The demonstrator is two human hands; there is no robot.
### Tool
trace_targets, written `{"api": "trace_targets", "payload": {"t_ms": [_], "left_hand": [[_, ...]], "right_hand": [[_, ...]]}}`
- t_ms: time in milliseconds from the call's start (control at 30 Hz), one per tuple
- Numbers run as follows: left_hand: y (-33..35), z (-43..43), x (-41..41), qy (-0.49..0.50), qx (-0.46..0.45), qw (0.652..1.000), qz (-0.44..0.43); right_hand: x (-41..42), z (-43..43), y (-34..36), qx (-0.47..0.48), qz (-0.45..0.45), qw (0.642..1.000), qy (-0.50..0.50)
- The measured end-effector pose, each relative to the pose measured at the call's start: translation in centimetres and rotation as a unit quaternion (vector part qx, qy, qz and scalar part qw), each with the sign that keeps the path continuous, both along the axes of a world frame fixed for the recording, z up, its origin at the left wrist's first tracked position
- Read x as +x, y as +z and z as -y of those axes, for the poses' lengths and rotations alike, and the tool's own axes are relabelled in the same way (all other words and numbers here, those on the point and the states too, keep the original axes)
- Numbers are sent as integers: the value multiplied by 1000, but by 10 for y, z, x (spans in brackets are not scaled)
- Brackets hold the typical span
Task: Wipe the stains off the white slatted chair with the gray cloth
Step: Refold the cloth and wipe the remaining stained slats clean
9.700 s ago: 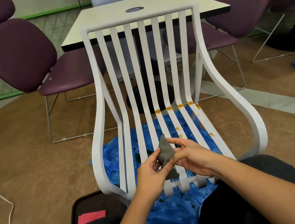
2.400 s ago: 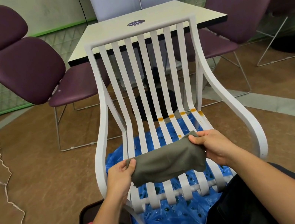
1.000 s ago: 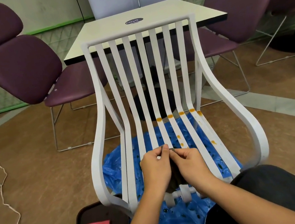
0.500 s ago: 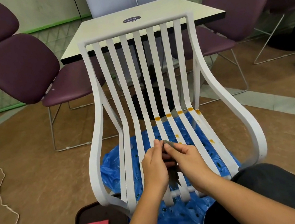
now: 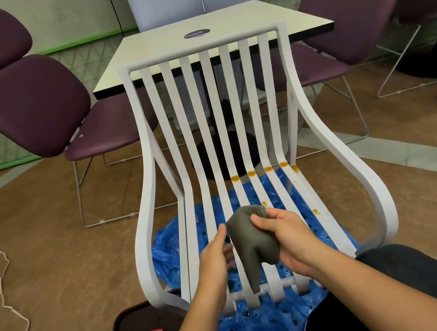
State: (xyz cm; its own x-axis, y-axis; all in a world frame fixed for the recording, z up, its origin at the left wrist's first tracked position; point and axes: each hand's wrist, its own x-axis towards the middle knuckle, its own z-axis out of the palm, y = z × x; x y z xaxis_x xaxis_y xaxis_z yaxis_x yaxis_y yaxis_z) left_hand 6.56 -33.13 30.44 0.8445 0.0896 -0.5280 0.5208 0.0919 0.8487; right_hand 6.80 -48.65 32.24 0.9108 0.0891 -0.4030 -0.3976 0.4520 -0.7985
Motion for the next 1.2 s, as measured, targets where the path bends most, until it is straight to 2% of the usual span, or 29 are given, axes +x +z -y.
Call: {"api": "trace_targets", "payload": {"t_ms": [67, 167, 300, 467, 600, 667, 733, 800, 867, 1067, 1200], "left_hand": [[-2, -1, -1, -16, -97, 994, -55], [-4, -1, -1, 9, -160, 987, -23], [-1, -3, 0, 47, -115, 991, 56], [-3, -4, -3, 55, -36, 992, 112], [-6, -3, -3, 56, 47, 985, 159], [-11, -3, -1, 56, 90, 980, 170], [-15, -2, 0, 58, 106, 977, 176], [-19, 0, 1, 65, 107, 975, 184], [-24, 2, 2, 66, 104, 974, 189], [-23, 6, -1, 45, 53, 973, 218], [-23, 2, -1, 38, 72, 967, 242]], "right_hand": [[0, 0, 2, 47, -9, 999, 8], [1, -2, -1, 38, -24, 999, 0], [2, -3, -8, -69, -38, 997, 3], [-1, -5, -9, -75, -39, 993, 83], [0, -6, -7, -113, -12, 990, 83], [1, -6, -6, -90, -9, 994, 61], [0, -7, -6, -14, -43, 998, 50], [-4, -11, -6, 88, -105, 988, 71], [-12, -15, -5, 143, -157, 970, 117], [-18, -18, -7, 149, -184, 961, 143], [-20, -17, -5, 122, -224, 934, 251]]}}
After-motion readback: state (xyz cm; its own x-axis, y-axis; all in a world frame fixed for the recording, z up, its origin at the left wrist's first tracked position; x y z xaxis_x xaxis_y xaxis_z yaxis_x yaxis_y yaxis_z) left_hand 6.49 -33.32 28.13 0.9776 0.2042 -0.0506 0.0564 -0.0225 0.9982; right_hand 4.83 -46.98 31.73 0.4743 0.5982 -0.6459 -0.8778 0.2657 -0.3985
